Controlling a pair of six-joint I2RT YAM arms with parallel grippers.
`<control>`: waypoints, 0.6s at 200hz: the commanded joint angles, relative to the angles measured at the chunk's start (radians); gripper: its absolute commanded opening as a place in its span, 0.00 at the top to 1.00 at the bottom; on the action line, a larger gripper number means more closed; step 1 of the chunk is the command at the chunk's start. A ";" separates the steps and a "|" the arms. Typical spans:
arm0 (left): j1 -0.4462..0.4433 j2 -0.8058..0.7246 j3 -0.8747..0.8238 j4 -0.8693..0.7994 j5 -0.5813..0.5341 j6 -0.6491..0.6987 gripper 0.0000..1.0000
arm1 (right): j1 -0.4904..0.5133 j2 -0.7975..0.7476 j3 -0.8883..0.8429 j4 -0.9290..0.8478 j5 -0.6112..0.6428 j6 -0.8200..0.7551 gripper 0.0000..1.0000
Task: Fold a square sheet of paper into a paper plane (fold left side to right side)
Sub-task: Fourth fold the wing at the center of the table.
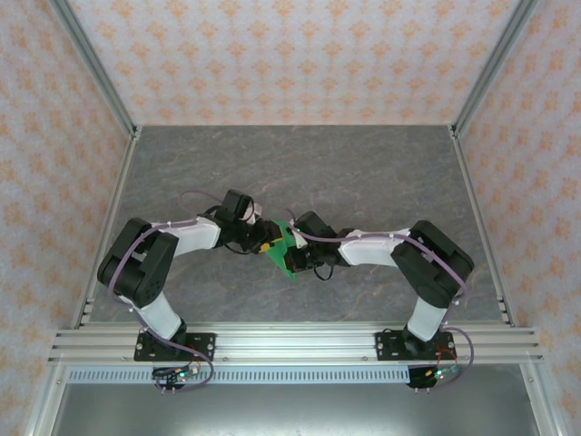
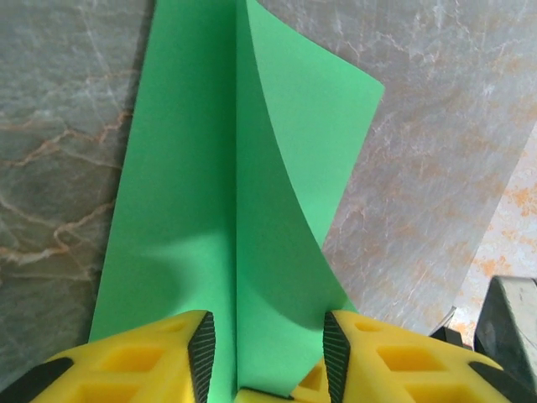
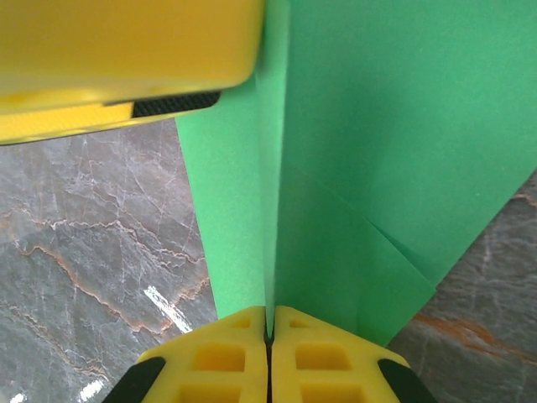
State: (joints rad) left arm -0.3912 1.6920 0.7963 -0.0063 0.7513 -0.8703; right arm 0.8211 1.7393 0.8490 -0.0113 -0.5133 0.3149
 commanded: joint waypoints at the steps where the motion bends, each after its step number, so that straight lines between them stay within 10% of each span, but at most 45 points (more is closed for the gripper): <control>1: -0.005 0.021 0.033 0.025 -0.007 -0.008 0.64 | -0.009 -0.007 -0.018 0.039 -0.033 0.022 0.93; 120: -0.006 0.112 0.061 0.026 -0.026 -0.007 0.61 | -0.025 0.008 -0.030 0.073 -0.060 0.044 0.92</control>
State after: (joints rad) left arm -0.3912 1.7687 0.8356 0.0082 0.7521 -0.8745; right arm 0.8017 1.7405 0.8299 0.0357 -0.5629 0.3489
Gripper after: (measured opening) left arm 0.386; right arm 0.079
